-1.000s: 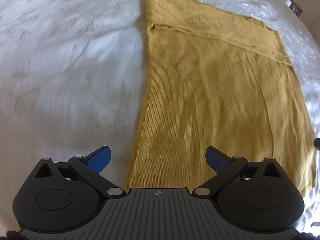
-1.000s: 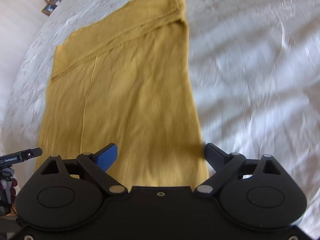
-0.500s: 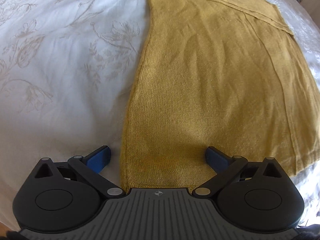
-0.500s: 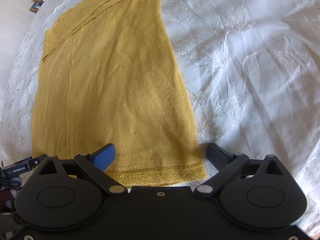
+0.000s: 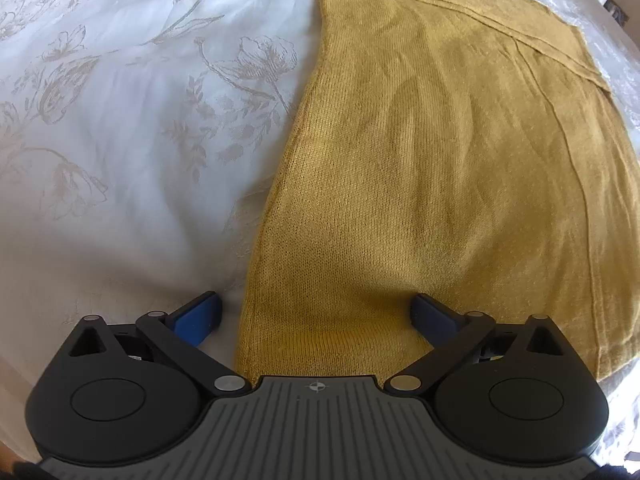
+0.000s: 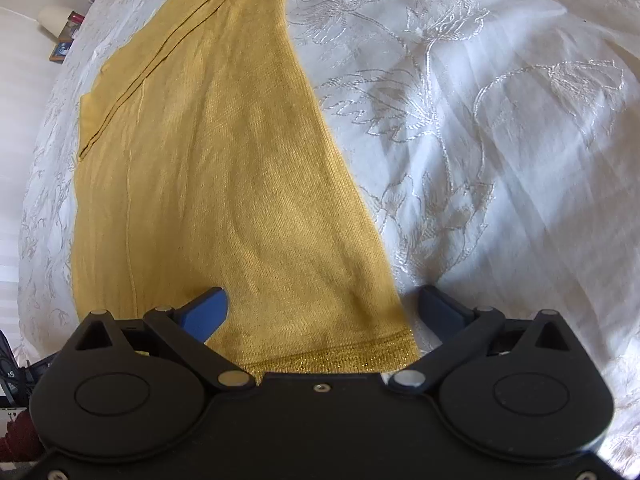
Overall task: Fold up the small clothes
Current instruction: 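Move both grippers to the sweater hem, then close both grippers on the hem and lift it toward the collar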
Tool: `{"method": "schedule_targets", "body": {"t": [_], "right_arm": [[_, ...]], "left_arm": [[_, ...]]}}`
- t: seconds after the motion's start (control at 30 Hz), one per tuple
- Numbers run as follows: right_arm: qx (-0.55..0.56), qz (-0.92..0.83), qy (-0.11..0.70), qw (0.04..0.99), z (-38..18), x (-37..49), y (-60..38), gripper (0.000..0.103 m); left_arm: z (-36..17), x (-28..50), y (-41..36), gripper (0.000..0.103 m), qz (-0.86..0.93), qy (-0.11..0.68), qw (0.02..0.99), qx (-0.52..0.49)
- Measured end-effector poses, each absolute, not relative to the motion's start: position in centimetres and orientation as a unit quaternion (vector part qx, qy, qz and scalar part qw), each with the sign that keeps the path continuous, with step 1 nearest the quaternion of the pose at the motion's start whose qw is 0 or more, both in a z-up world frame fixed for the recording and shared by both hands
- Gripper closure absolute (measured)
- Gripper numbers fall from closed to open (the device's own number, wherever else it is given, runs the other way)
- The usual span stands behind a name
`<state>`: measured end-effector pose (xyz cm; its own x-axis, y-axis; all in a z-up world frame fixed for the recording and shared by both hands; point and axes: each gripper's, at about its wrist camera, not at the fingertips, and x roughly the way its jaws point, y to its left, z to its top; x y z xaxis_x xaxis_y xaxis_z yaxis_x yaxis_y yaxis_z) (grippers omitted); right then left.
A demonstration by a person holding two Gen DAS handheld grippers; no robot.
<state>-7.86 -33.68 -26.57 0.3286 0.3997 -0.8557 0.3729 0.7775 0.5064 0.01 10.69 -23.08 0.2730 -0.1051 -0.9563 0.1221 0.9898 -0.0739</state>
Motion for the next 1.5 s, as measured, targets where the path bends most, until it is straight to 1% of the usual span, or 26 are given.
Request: {"method": "schedule_targets", "body": {"t": [0.03,0.07,0.1,0.13,0.17,0.2,0.23,0.27,0.33,0.5,0.6,0.73,0.87,1.07,1.2,1.37,1.5], "right_arm": [[0.329,0.012,0.58,0.745,-26.5,-7.8,-33.7,0.011],[0.32,0.012,0.582,0.748,-26.1,-7.9,-33.6,0.021],[0.311,0.011,0.583,0.751,-25.8,-7.9,-33.6,0.046],[0.306,0.011,0.583,0.753,-25.6,-8.1,-33.6,0.076],[0.315,0.018,0.581,0.75,-25.4,-8.2,-33.7,0.089],[0.329,0.027,0.579,0.745,-25.1,-8.4,-33.9,0.089],[0.335,0.031,0.576,0.745,-24.9,-8.6,-34.0,0.09],[0.335,0.036,0.57,0.749,-24.4,-8.7,-34.0,0.09],[0.34,0.046,0.555,0.758,-23.3,-8.8,-34.2,0.09],[0.363,0.071,0.498,0.784,-19.5,-7.7,-35.3,0.09],[0.375,0.077,0.463,0.799,-17.5,-5.8,-36.3,0.09],[0.395,0.071,0.412,0.818,-15.5,-2.0,-37.4,0.09],[0.415,0.058,0.374,0.828,-14.9,3.5,-38.5,0.09],[0.41,0.045,0.358,0.837,-15.9,11.8,-40.0,0.09],[0.404,0.034,0.374,0.834,-17.9,16.2,-40.5,0.09],[0.385,0.03,0.402,0.83,-20.7,20.3,-40.4,0.09],[0.377,0.023,0.413,0.829,-22.0,21.9,-40.5,0.09]], "left_arm": [[-22.8,0.0,10.8,0.013,-0.073,0.594,0.801,0.01],[-22.4,-0.2,11.0,0.026,-0.075,0.589,0.805,0.013],[-21.9,-0.3,11.1,0.034,-0.078,0.583,0.808,0.012],[-21.5,-0.4,11.2,0.053,-0.081,0.579,0.811,0.011],[-21.1,-0.4,11.3,0.069,-0.085,0.577,0.813,0.008],[-20.7,-0.3,11.4,0.077,-0.09,0.577,0.812,0.003],[-20.4,-0.2,11.6,0.089,-0.095,0.576,0.812,-0.004],[-19.9,-0.1,11.8,0.093,-0.1,0.574,0.813,-0.013],[-18.7,0.1,12.1,0.095,-0.107,0.565,0.818,-0.031],[-14.8,2.3,12.6,0.095,-0.106,0.536,0.834,-0.081],[-12.6,4.8,12.2,0.095,-0.108,0.509,0.847,-0.106],[-10.2,9.1,11.5,0.095,-0.111,0.476,0.863,-0.125],[-9.1,14.0,11.0,0.095,-0.115,0.45,0.873,-0.147],[-9.7,21.1,9.2,0.095,-0.116,0.433,0.883,-0.139],[-11.9,24.9,8.0,0.095,-0.112,0.447,0.878,-0.126],[-14.6,28.3,7.5,0.095,-0.1,0.462,0.874,-0.11],[-16.2,30.3,7.4,0.094,-0.093,0.472,0.872,-0.095]]}}
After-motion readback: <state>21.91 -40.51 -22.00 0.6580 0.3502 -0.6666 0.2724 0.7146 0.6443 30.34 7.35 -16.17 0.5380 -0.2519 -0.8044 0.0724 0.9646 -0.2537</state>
